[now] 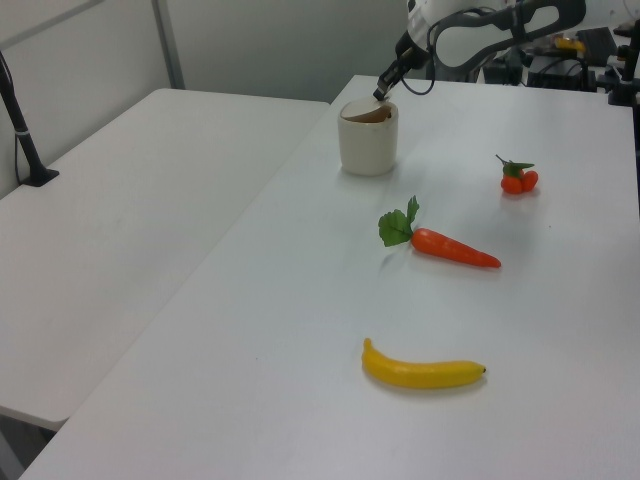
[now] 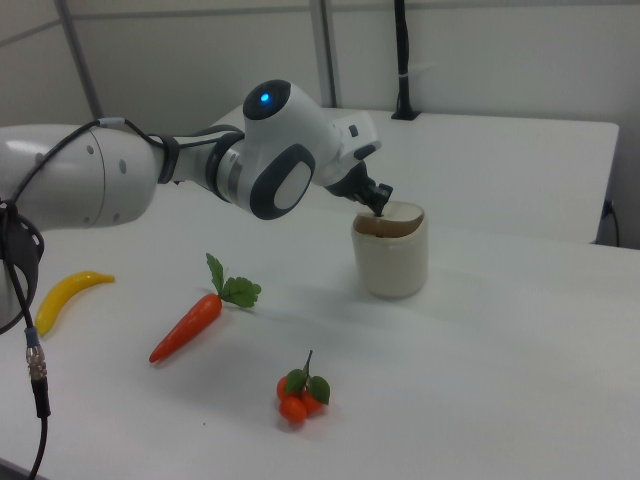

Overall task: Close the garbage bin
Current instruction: 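Press the lid down flat onto the bin rim with the gripper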

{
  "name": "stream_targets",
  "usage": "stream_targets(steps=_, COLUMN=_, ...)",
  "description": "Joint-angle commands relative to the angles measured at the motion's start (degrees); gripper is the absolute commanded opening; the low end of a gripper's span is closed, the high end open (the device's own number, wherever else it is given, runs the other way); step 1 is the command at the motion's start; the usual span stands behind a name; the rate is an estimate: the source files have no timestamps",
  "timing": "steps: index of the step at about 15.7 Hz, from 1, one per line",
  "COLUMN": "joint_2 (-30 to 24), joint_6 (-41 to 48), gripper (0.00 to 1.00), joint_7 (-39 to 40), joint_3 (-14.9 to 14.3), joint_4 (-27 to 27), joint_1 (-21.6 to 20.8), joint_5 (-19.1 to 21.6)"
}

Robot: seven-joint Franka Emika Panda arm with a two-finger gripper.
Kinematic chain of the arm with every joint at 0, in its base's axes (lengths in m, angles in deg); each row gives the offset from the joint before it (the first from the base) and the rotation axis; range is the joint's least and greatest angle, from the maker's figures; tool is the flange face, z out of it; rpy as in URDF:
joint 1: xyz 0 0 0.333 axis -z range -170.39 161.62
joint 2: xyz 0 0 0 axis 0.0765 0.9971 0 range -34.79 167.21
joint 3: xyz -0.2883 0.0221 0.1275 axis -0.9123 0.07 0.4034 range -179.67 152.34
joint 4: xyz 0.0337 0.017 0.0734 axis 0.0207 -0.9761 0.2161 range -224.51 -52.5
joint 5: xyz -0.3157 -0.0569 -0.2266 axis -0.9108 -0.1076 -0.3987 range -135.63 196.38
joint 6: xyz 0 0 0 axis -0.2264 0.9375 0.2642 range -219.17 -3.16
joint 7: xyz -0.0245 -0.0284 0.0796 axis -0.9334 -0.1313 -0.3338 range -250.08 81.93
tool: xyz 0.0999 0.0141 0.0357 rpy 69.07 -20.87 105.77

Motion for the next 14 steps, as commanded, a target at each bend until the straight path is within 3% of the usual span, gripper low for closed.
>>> stream_targets(steps=1, joint_2=-1.4, joint_6=1.1, gripper=0.0, joint_7=1.4, joint_3=1.4, joint_4=-2.0, joint_1=0.6, joint_5=-0.9)
stream_targets(steps=14, joint_2=1.7, joint_6=0.9, gripper=0.0, joint_7=1.9, joint_3=1.5, joint_4=-2.1, joint_1=1.2, joint_5=-2.7)
